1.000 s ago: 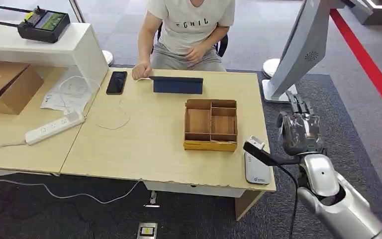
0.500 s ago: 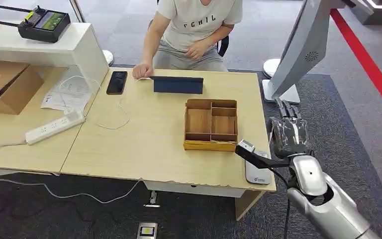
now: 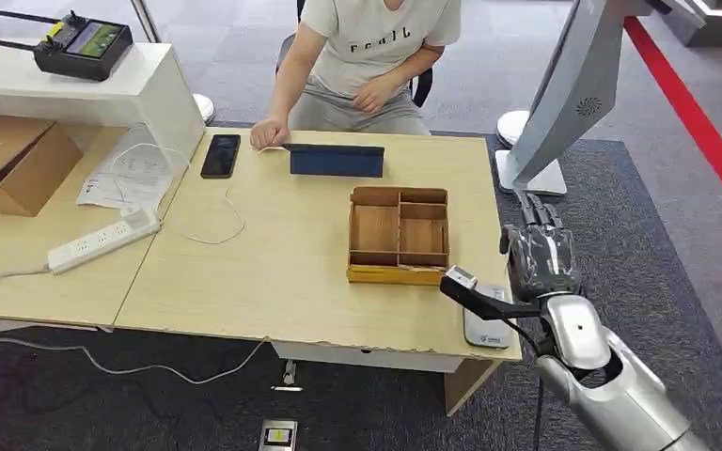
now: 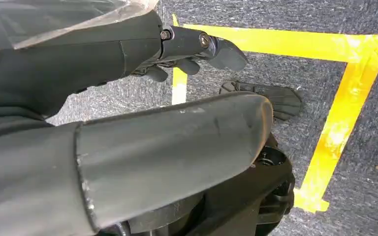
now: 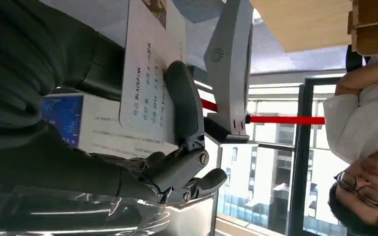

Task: Pass the card to the sensor for recognition and then transmit it.

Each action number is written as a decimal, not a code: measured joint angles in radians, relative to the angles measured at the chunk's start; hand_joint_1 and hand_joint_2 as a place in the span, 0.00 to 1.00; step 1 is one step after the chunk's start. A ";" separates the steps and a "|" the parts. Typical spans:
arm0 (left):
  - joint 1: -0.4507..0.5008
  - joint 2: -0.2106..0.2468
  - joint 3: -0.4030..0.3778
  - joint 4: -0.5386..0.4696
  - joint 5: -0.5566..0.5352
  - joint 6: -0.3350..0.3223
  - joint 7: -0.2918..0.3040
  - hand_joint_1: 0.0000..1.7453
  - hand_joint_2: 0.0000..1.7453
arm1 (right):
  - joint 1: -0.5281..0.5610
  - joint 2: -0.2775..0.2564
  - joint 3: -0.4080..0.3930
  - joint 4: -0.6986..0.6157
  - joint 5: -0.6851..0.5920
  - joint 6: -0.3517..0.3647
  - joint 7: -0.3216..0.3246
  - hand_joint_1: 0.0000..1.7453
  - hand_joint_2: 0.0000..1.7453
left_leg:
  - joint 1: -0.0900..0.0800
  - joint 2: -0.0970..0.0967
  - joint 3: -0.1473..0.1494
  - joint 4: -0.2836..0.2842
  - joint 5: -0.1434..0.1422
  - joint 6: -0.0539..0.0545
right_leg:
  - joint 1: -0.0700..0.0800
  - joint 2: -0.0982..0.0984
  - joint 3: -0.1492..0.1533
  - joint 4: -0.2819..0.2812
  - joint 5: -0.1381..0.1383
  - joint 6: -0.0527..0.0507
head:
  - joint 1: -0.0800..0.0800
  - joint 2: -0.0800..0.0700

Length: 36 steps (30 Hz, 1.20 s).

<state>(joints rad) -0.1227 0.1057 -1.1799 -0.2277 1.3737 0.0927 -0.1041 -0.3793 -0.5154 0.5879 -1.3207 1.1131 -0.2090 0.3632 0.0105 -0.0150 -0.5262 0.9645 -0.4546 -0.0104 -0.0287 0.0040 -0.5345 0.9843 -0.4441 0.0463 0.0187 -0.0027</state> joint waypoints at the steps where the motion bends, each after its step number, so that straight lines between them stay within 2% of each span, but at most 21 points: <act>1: 0.000 0.000 0.000 0.000 0.000 0.000 0.000 0.00 0.00 | 0.000 0.001 0.000 0.004 0.000 0.000 0.000 1.00 1.00 | 0.000 0.000 0.000 0.000 0.000 0.000 | 0.000 0.000 0.000 0.000 0.000 0.000 | 0.000 0.000; 10: 0.000 0.000 0.000 0.000 0.003 -0.003 0.003 0.00 0.00 | 0.000 0.007 0.000 0.042 -0.006 0.038 0.010 1.00 1.00 | 0.000 0.000 0.000 0.000 0.000 0.000 | 0.000 0.000 0.000 0.000 0.000 0.000 | 0.000 0.000; 13: 0.000 0.000 0.000 0.000 0.005 -0.003 0.006 0.00 0.00 | 0.002 0.006 0.000 0.063 -0.018 0.070 0.031 1.00 1.00 | 0.000 0.000 0.000 0.000 0.000 0.000 | 0.000 0.000 0.000 0.000 0.000 0.000 | 0.000 0.000; 19: 0.001 0.000 0.000 0.000 0.004 -0.003 0.008 0.00 0.00 | 0.026 0.000 0.000 0.091 -0.028 0.078 0.039 1.00 1.00 | 0.000 0.000 0.000 0.000 0.000 0.000 | 0.000 0.000 -0.001 0.000 0.000 0.000 | 0.000 0.000; 30: 0.001 0.000 0.000 0.000 0.005 0.000 0.010 0.00 0.00 | 0.047 0.003 0.010 0.093 -0.043 0.108 0.045 1.00 1.00 | 0.000 0.000 0.000 0.000 0.000 0.000 | 0.000 0.000 -0.001 0.000 0.000 0.000 | 0.000 0.000; 36: 0.000 0.000 0.000 0.000 0.003 0.000 0.012 0.00 0.00 | 0.054 0.012 0.024 0.053 -0.044 0.126 0.048 1.00 1.00 | 0.000 0.000 0.000 0.000 0.000 0.000 | 0.000 0.000 -0.001 0.000 0.000 0.000 | 0.000 0.000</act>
<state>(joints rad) -0.1222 0.1057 -1.1799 -0.2274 1.3764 0.0927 -0.0923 -0.3258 -0.5035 0.6123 -1.2673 1.0693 -0.0835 0.4112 0.0105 -0.0149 -0.5265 0.9645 -0.4546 -0.0104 -0.0287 0.0041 -0.5352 0.9843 -0.4442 0.0462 0.0187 -0.0027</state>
